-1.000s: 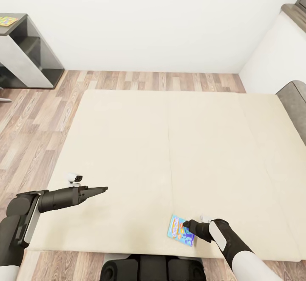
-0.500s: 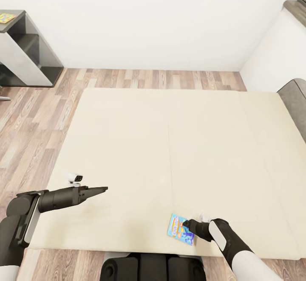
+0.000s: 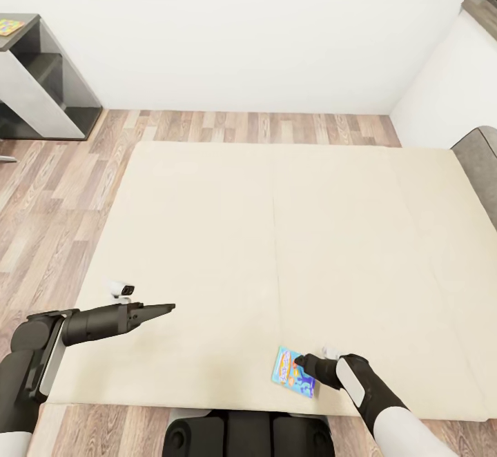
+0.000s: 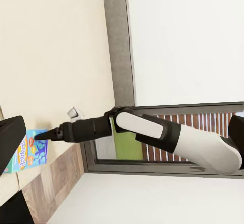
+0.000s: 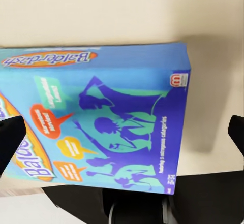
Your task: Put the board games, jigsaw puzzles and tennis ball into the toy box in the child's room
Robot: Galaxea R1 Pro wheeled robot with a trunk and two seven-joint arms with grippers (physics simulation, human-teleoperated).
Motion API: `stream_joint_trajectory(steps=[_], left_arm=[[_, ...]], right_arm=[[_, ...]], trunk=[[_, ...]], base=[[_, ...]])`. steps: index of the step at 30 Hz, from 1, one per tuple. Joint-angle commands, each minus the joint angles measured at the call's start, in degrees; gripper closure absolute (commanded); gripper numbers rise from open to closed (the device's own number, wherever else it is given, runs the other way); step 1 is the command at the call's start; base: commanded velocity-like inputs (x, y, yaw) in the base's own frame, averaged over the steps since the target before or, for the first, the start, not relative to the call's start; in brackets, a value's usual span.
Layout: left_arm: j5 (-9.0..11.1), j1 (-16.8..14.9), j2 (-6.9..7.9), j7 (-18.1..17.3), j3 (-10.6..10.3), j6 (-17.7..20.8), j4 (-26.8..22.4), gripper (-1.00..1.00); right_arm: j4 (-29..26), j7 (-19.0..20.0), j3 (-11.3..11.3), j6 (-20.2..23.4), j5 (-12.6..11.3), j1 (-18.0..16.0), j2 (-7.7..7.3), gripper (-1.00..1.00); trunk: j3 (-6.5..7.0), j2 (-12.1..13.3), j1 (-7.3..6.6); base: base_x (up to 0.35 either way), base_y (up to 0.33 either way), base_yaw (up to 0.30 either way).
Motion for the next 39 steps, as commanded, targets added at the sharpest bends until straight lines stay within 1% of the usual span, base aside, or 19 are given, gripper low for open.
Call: stream_joint_trajectory(steps=[1,4,9,39], left_arm=[[-0.04,-0.02,0.02,-0.24,-0.01,0.61,-0.01,-1.00],[-0.04,-0.02,0.01,-0.24,-0.01,0.61,-0.01,-1.00],[-0.05,-0.04,0.01,-0.24,-0.01,0.62,-0.01,-1.00],[-0.05,-0.03,0.10,-0.24,-0.01,0.62,-0.01,-1.00]], right_arm=[[-0.07,0.22,-0.45,-0.10,0.19,-0.01,0.09,-1.00],[-0.05,0.27,-0.32,-1.36,0.32,-0.02,0.17,-1.00],[-0.04,0.33,-0.16,-2.14,0.42,-0.02,0.23,-1.00],[-0.03,0.58,-0.12,-2.49,0.42,0.06,0.20,-1.00]], trunk=[[-0.07,-0.09,0.03],[-0.07,-0.09,0.03],[-0.07,-0.09,0.03],[-0.06,-0.09,0.03]], base=[[0.000,0.000,0.000],[0.000,0.000,0.000],[0.000,0.000,0.000],[0.000,0.000,0.000]])
